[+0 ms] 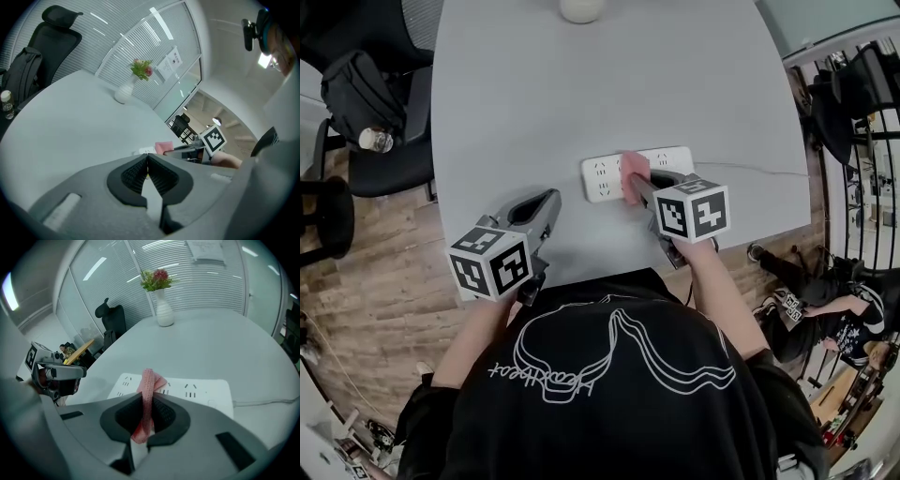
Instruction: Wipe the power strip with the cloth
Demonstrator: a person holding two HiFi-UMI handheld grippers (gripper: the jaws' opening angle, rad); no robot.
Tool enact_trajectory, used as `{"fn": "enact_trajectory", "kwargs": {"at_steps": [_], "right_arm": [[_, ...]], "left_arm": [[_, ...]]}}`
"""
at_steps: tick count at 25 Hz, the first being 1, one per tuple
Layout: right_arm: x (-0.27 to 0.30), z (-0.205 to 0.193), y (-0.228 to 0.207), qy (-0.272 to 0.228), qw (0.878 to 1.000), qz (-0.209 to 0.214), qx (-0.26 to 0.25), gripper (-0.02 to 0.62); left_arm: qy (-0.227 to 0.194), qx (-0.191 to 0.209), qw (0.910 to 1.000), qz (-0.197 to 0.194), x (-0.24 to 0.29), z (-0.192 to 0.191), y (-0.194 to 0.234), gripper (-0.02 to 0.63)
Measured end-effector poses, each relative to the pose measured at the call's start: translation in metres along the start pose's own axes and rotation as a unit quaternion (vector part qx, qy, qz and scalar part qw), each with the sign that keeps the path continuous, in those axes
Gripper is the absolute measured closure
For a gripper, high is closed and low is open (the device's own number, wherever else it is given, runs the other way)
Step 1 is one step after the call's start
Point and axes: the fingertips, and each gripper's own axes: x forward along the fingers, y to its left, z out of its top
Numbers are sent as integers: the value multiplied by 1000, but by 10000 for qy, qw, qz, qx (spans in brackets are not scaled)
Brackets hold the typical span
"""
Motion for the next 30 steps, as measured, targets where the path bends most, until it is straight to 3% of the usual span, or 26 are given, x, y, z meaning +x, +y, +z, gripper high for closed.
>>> {"fn": "enact_trajectory", "kwargs": {"at_steps": [5,12,30], "right_arm": [[-11,-4,-26,-75,9992,-256,290,560],[-19,-9,-47,-22,9990,-338,305,560],[-53,-20,-114,-281,9899,-1085,872,560]], "left_arm": [[-23,-66,9999,-83,2,1,-2,593],[25,-76,9998,-186,7,-7,-8,593],[-26,-166,9998,-83,2,-6,9,593]]}}
